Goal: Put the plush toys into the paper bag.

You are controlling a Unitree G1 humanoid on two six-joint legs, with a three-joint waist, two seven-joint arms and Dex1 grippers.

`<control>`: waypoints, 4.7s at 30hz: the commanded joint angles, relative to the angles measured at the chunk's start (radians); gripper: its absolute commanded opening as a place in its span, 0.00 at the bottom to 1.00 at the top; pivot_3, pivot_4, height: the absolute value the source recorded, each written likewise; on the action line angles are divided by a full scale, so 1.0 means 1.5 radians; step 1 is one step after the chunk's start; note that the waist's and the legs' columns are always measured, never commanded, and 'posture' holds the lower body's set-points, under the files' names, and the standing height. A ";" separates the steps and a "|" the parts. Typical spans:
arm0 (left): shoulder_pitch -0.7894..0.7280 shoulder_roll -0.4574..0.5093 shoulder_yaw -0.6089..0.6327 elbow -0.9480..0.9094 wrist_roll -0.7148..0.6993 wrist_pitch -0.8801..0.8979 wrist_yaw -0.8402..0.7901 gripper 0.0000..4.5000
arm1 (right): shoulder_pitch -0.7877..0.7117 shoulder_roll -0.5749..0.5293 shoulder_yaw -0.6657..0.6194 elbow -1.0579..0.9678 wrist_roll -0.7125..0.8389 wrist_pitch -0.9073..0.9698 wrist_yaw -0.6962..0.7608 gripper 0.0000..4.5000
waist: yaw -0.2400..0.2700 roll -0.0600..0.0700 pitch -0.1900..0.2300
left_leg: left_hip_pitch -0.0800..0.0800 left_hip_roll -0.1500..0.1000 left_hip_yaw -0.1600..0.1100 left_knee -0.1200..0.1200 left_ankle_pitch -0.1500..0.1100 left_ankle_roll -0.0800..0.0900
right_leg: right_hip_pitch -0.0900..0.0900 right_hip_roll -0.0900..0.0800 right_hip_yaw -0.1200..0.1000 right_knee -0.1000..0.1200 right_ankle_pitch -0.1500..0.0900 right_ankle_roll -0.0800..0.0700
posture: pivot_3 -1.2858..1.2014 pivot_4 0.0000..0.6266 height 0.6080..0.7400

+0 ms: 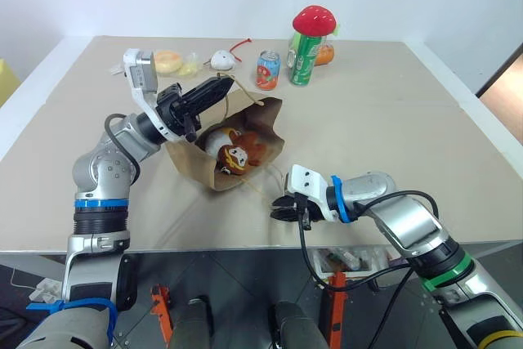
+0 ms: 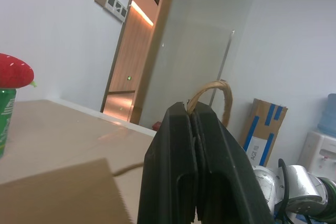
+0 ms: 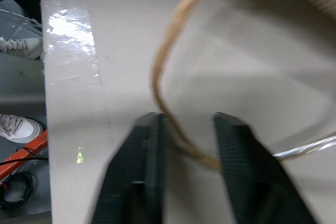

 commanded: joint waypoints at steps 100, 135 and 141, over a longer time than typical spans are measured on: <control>0.279 0.251 0.055 -0.207 -0.104 0.168 -0.099 1.00 | -0.104 0.052 -0.046 0.073 0.064 -0.032 0.026 0.02 | -0.001 0.000 0.000 | 0.000 0.000 0.001 -0.003 -0.001 -0.001 | -0.002 -0.001 -0.001 0.000 -0.003 -0.004 | 0.52 0.24 1.00; 0.243 0.261 -0.014 -0.213 -0.013 0.132 -0.117 1.00 | -0.209 0.217 -0.048 0.181 -0.014 -0.054 -0.054 0.02 | -0.001 0.000 0.000 | 0.000 0.001 0.001 -0.003 -0.001 -0.001 | -0.002 -0.001 -0.002 0.001 -0.002 -0.004 | 0.52 0.24 1.00; 0.243 0.260 -0.030 -0.196 0.042 0.089 -0.103 1.00 | -0.210 0.226 -0.047 0.188 -0.024 -0.060 -0.055 0.02 | -0.001 0.000 0.000 | 0.000 0.001 0.001 -0.003 -0.001 -0.001 | -0.002 -0.001 -0.002 0.001 -0.002 -0.004 | 0.52 0.24 1.00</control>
